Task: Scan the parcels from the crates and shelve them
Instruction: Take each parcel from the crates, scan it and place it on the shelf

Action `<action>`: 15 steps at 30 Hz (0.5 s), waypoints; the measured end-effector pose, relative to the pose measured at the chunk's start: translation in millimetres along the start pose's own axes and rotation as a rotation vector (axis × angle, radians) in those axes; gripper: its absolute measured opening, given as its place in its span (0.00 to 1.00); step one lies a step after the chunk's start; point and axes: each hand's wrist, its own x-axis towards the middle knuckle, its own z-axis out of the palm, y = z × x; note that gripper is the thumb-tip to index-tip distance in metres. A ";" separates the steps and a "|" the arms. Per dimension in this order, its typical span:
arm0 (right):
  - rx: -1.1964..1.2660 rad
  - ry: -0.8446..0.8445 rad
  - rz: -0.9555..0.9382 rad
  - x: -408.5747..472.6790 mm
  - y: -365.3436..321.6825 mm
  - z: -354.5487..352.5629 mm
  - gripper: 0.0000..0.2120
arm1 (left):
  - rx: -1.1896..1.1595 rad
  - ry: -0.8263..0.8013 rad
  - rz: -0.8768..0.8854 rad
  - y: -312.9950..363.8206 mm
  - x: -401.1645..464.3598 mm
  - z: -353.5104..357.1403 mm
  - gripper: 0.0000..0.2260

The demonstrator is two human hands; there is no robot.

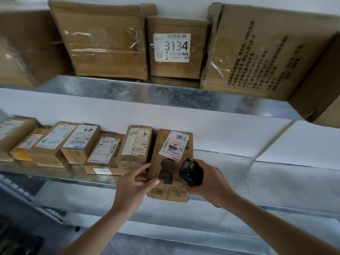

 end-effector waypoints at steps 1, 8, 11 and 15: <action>0.003 0.003 -0.004 -1.4 -0.9 -0.6 0.32 | 0.009 0.004 0.004 0.9 -1.3 0.3 0.25; -0.037 0.091 -0.030 -22.7 -3.4 -7.8 0.34 | 0.053 0.050 0.057 8.0 -25.4 -15.3 0.21; -0.071 0.141 -0.038 -34.8 -14.7 -15.0 0.32 | 0.077 0.099 0.039 8.4 -44.2 -31.8 0.18; -0.133 0.121 -0.133 -51.7 -48.0 -13.8 0.34 | 0.092 0.177 -0.020 8.0 -71.6 -59.6 0.16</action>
